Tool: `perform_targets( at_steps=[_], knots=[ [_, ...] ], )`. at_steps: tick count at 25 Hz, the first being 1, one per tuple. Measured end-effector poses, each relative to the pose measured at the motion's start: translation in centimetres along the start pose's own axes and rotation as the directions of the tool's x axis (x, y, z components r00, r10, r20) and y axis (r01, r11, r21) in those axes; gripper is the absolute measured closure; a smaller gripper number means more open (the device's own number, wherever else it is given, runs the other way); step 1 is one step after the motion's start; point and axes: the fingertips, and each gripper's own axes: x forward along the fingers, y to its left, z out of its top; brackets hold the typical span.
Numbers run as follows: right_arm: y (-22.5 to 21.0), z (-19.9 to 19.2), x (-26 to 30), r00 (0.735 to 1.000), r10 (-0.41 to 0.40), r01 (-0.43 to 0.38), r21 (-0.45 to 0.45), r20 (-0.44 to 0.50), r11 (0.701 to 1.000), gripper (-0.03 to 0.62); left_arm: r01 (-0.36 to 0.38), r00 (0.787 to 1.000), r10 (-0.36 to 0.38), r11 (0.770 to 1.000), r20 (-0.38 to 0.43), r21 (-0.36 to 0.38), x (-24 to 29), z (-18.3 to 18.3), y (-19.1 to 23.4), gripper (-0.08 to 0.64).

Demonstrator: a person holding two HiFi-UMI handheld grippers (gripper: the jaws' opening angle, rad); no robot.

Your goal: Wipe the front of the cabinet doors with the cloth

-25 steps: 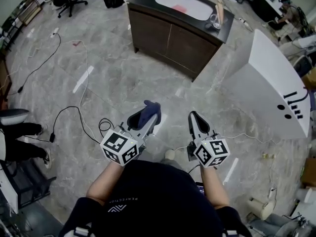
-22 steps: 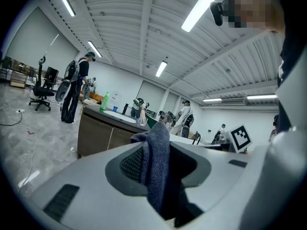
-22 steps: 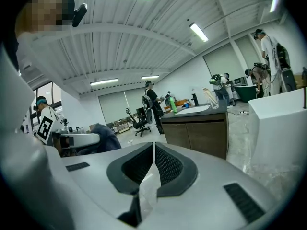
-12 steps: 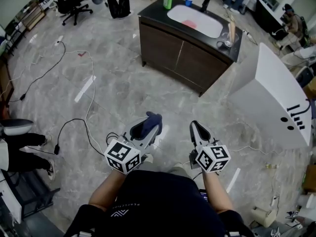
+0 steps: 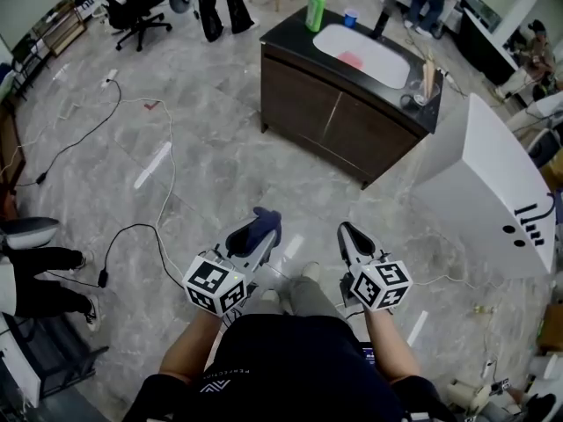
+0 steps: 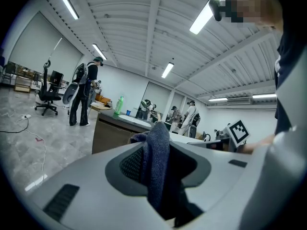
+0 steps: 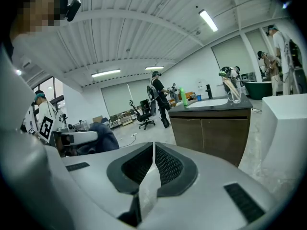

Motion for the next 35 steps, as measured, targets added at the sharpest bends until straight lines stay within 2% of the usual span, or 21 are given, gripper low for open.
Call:
perform_targets(
  at_steps=[5, 15, 23, 35],
  knots=[
    [-2.9, 1.7, 3.1, 1.0, -0.017, 0.016, 0.016, 0.02, 1.0, 0.552, -0.019, 1.0, 0.019, 1.0, -0.001, 0.002, 2.8, 1.0, 1.9, 0.431],
    [-7.7, 5.9, 10.8, 0.997, 0.076, -0.076, 0.012, -0.012, 0.997, 0.551, -0.085, 0.996, 0.085, 0.996, -0.007, 0.016, 10.1, 4.1, 6.4, 0.431],
    [-13.3, 8.5, 15.1, 0.993, 0.112, -0.112, 0.02, -0.043, 0.994, 0.551, -0.115, 0.993, 0.115, 0.993, 0.008, 0.023, 17.9, 6.4, 9.2, 0.431],
    [-18.9, 9.6, 19.4, 0.995, 0.074, -0.069, 0.064, -0.068, 0.996, 0.551, -0.129, 0.991, 0.13, 0.991, -0.027, 0.04, 25.1, 7.2, 13.8, 0.431]
  ],
)
